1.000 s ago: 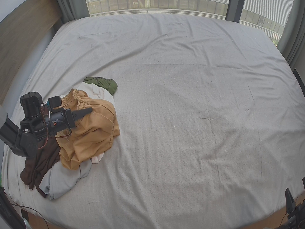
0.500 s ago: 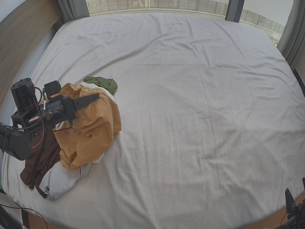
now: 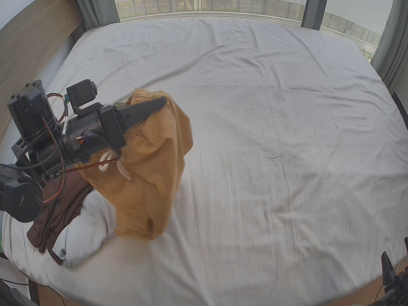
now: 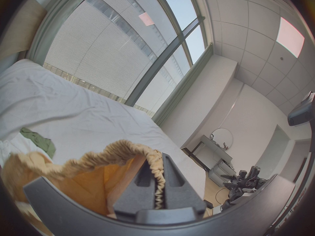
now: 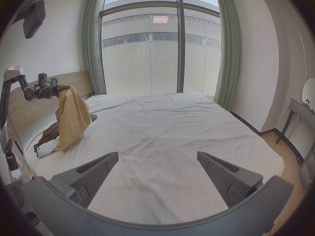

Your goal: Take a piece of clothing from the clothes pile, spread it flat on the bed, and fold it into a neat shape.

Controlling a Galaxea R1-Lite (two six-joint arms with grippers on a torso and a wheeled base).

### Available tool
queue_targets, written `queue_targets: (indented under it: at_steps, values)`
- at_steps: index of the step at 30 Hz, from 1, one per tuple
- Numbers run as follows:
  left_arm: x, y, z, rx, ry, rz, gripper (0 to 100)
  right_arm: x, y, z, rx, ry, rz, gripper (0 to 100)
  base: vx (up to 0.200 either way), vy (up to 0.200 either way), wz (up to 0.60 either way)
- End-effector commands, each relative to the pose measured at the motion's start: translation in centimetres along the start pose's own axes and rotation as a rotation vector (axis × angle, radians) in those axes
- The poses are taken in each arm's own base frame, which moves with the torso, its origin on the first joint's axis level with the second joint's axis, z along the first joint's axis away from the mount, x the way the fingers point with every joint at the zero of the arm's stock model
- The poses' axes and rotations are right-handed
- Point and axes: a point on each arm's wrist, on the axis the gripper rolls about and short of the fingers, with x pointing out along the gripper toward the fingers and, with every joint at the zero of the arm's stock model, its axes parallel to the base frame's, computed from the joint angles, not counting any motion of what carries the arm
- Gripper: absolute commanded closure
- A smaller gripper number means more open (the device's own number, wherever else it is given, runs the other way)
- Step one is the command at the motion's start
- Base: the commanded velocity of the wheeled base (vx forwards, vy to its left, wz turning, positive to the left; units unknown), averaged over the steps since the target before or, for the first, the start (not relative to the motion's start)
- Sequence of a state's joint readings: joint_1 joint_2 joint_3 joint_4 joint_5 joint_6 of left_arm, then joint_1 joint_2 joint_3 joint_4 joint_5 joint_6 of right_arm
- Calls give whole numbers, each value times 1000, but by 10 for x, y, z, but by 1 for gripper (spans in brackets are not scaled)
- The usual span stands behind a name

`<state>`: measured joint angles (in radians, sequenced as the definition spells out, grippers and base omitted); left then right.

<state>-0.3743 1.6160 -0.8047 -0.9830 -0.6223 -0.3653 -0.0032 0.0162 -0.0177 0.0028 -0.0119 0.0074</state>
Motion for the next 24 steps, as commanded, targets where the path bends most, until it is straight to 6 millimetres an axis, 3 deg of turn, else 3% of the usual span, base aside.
queue_targets:
  at_steps: [1,18,24]
  values:
    - [9,-16,8,16,-27,-49,100,0,0,-5,0,6,0,0,0,0,0]
    - [43,-35,42,63,-164,-84,100,0,0,-5,0,6,0,0,0,0,0]
    - [60,-36,66,62,-263,-81,100,0,0,-5,0,6,-2,0,0,0,0]
